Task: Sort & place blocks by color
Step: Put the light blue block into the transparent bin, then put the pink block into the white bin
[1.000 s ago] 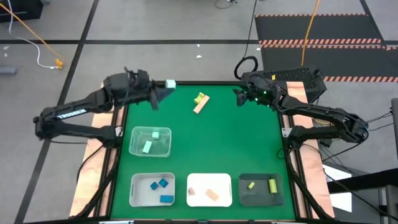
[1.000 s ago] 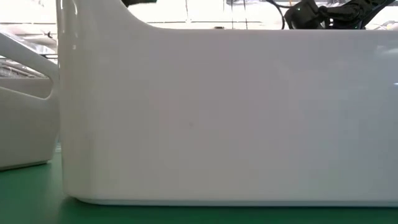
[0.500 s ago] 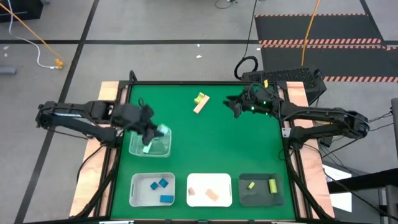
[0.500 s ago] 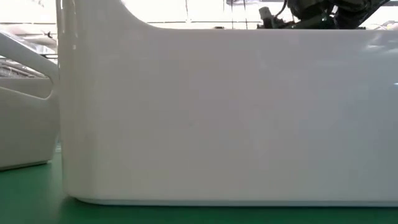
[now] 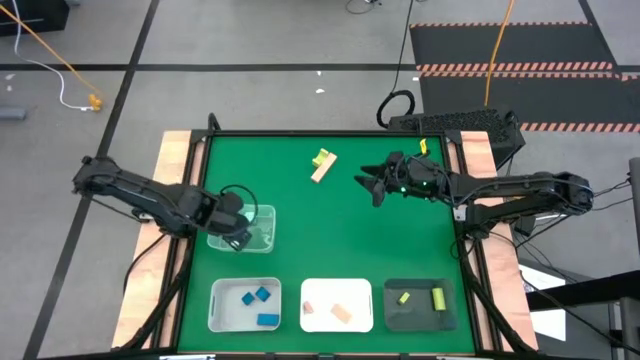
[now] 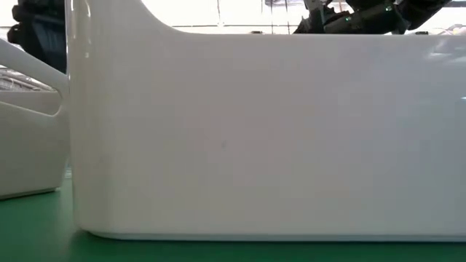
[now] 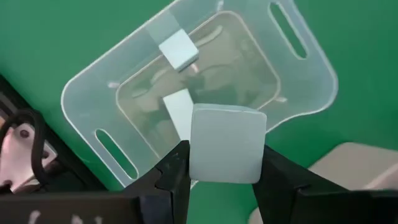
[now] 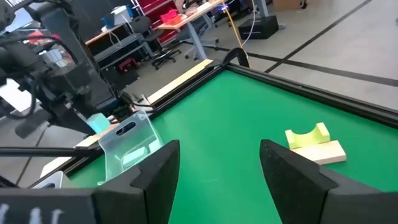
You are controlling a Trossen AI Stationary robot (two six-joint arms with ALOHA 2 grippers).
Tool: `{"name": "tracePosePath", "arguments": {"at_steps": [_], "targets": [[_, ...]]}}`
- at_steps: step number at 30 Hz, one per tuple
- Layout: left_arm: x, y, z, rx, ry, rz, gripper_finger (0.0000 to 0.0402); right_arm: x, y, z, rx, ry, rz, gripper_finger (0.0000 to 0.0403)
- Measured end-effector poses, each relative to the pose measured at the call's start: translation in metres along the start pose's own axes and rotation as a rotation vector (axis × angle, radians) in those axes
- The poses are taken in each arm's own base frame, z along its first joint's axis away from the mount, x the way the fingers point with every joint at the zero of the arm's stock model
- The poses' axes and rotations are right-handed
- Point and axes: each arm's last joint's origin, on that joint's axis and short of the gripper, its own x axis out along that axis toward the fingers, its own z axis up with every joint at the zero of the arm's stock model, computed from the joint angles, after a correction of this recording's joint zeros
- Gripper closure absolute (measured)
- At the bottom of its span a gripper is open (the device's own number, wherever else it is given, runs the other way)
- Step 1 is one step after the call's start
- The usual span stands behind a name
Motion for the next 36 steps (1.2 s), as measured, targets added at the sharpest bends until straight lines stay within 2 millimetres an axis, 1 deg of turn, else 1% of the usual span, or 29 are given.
{"name": "tracePosePath", "arguments": {"at_steps": [3,8,12,15,20,24,28,31,36], "targets": [[0.009,-0.008,0.001,0.016,0.018,0.049,0.0249,0.0,0.0,0.0,-0.001,0.0,0.001,0.019],[0.021,-0.016,0.002,0.049,0.041,0.102,0.0183,0.0,0.0,0.0,-0.001,0.0,0.001,0.019],[0.022,-0.016,0.002,0.075,0.05,0.105,0.0141,0.0,0.0,0.0,-0.001,0.0,0.001,0.019],[0.021,-0.014,0.004,0.05,0.066,0.09,0.0123,0.0,0.0,0.0,0.003,0.0,0.0,0.019],[0.013,-0.009,0.01,0.019,0.056,0.042,0.0119,0.0,0.0,0.0,0.01,0.0,0.0,0.019],[0.002,-0.006,0.02,0.013,-0.013,-0.036,0.0127,0.0,-0.001,0.0,0.008,-0.016,-0.031,0.019],[-0.004,-0.013,0.034,0.022,-0.127,-0.164,0.0128,0.0,-0.004,0.001,0.004,-0.039,-0.089,0.019],[-0.006,-0.022,0.047,0.061,-0.221,-0.259,0.0128,0.001,-0.009,0.002,0.003,-0.039,-0.13,0.019],[-0.007,-0.031,0.074,0.113,-0.405,-0.336,0.0128,0.001,-0.018,-0.001,0.027,0.008,-0.187,0.019]]}}
